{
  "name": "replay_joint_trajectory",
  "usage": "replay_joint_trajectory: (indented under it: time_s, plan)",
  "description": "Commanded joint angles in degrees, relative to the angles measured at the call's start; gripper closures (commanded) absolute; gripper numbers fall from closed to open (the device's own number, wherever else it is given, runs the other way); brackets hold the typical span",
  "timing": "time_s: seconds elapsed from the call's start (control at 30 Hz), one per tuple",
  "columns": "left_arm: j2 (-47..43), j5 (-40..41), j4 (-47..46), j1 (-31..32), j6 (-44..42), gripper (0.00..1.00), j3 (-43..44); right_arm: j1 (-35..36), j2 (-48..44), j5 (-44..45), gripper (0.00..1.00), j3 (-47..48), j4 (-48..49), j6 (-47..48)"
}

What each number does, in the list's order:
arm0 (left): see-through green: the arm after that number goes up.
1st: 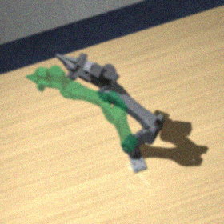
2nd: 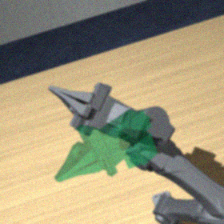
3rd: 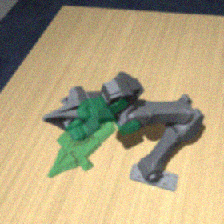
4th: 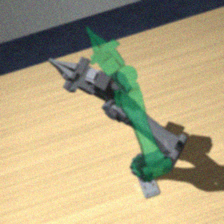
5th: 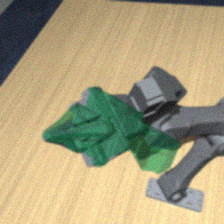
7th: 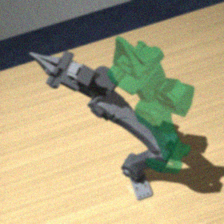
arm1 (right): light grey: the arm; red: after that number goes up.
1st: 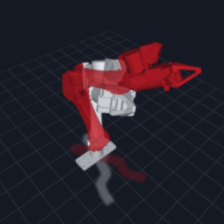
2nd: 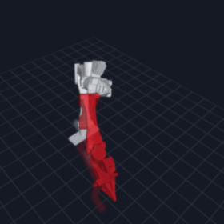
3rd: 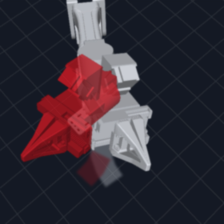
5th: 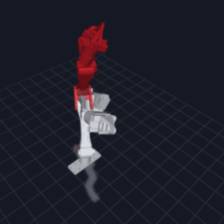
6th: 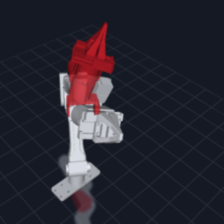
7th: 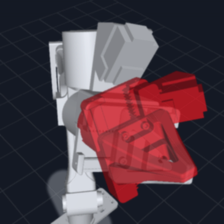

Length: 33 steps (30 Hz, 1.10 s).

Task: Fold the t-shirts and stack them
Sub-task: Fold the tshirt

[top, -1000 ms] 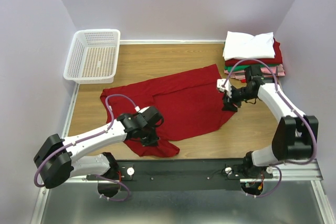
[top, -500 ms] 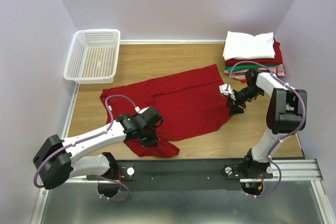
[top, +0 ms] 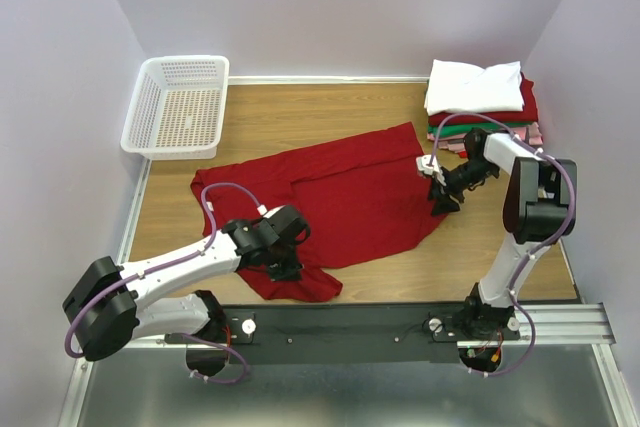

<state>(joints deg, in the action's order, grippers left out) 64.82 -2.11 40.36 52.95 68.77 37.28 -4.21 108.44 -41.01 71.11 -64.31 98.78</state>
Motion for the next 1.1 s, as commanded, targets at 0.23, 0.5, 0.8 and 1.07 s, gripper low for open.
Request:
replay_joint_trajectory:
  time_s: [0.23, 0.5, 0.8, 1.07]
  plan:
    - [-0.57, -1.32, -1.33, -0.21, -0.22, 1.0, -1.15, 0.96, 3.44, -1.09, 0.46, 1.14, 1.3, -2.01]
    - [-1.01, -1.41, -1.07, -0.21, -0.13, 1.0, -1.77, 0.96, 1.6, -1.0, 0.72, -0.1, 1.3, -2.63]
    - [-1.71, -1.76, 0.07, -0.21, -0.31, 1.0, -2.21, 0.87, -3.14, -1.78, 0.98, -1.24, 1.21, -3.86]
    - [-3.38, -4.92, 1.3, -0.21, -0.83, 1.0, -3.7, 0.87, -10.26, -4.77, 1.0, -3.26, 0.86, -5.27]
